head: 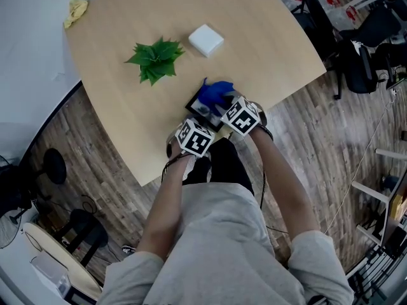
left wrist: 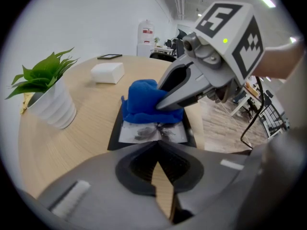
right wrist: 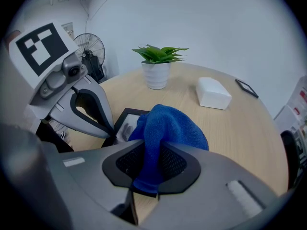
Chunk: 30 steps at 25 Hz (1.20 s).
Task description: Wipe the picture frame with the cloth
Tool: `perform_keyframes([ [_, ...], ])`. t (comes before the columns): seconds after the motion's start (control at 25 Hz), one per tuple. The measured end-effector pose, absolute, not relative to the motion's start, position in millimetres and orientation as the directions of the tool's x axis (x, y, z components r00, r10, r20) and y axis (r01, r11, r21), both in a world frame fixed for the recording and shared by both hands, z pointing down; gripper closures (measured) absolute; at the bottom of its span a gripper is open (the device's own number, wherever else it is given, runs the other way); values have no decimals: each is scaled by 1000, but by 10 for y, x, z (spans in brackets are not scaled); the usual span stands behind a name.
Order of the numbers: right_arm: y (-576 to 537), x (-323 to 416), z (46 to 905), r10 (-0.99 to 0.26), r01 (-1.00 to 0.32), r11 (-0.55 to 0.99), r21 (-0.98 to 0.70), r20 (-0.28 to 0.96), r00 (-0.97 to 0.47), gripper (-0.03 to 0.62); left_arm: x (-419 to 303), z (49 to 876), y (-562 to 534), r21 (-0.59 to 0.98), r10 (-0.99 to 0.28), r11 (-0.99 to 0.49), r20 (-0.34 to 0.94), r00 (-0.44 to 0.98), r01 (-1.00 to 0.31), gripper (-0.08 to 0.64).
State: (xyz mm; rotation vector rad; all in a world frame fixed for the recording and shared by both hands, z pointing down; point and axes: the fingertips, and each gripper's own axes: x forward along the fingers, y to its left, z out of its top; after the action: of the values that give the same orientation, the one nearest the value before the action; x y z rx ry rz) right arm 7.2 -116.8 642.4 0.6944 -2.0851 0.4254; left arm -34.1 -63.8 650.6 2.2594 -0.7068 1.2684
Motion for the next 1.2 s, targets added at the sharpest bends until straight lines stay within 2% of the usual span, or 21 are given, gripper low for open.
perform_keyframes([
  [1.2, -894, 278, 6357, -299, -578, 814, -50, 818, -492, 520, -347, 6515, -644, 126, -218, -760, 875, 433, -638, 508],
])
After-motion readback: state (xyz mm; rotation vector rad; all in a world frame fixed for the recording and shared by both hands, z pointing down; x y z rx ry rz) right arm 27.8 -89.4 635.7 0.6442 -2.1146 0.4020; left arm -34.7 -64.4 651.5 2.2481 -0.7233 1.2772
